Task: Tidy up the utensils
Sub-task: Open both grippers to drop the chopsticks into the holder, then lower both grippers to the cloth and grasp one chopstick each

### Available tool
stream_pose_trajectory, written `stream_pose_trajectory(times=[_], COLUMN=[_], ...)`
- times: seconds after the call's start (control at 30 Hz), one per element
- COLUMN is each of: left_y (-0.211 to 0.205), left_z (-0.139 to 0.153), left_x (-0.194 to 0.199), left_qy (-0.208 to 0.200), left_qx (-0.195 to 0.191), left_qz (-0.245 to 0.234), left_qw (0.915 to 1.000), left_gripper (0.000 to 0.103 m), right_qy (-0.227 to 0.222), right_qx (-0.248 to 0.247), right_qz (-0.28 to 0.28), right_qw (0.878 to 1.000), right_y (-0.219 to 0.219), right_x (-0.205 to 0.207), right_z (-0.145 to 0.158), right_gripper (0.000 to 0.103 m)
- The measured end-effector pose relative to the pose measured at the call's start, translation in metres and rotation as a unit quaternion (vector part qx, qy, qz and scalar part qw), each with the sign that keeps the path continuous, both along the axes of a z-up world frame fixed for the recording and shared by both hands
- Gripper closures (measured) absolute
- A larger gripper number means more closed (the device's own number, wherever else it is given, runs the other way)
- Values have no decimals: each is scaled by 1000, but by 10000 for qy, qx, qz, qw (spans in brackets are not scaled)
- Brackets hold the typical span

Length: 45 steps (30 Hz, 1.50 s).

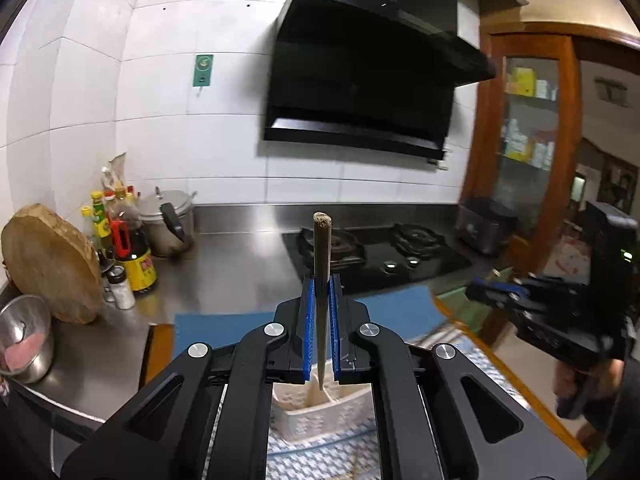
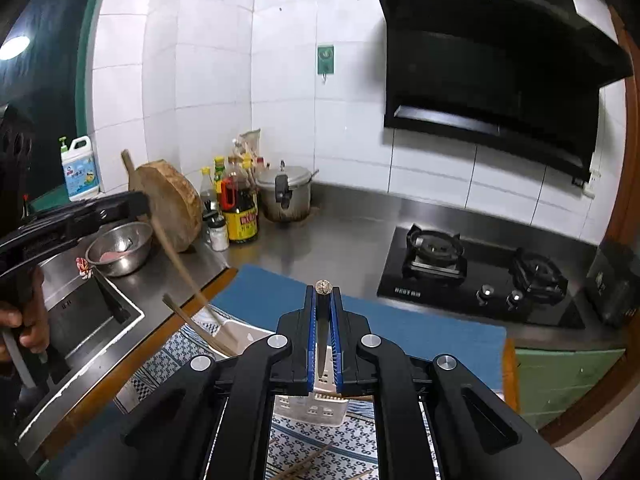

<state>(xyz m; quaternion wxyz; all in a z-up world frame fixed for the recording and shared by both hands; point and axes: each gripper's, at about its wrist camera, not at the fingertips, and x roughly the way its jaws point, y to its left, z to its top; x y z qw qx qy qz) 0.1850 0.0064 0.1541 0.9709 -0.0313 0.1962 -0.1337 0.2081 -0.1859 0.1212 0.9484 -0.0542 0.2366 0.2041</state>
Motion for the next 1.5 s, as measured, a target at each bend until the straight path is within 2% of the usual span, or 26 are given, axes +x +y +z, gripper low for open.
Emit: stream_pose_trajectory(times=[0.17,0.4,0.63,0.83,0.9,1.0,1.13,1.23,1.37,1.5], left_y=[2,2,4,7,8,10,12,14,15,19], left_z=[-26,-60,-62,-63,-66,-73,-90,-107,-130,-153], left_x=[27,44,37,15,2,-16,-38,-52,-65,-73], left_qy=[301,698,711,663,665,682,827,970,1182,1405], left_qx=[-112,-4,-26,28,29,74,110,150,251,346], left_qz=[126,62,65,97,89,111,123,139,136,178], left_qw=[9994,9975,9974,9977,9977,9976,9964,9951,9926,9893], left_gripper=[97,97,94,93,91,82,80,70,68,66], right_qy=[237,413,308,321,442,691,1232,1887,2446,2764], right_qx=[-33,-34,84,252,263,258,278,452,603,634], right_qz=[-31,-90,-122,-143,-156,-240,-429,-575,-708,-802], right_qw=[9997,9991,9994,9991,9986,9970,9911,9793,9652,9556], right_y=[4,3,-6,-18,-20,-23,-24,-23,-17,-4], right_x=[12,18,4,-30,-42,-58,-71,-78,-85,-88], right_z=[-21,-41,-38,-46,-57,-82,-129,-174,-215,-240], right_gripper=[97,96,88,88,88,88,88,88,88,88])
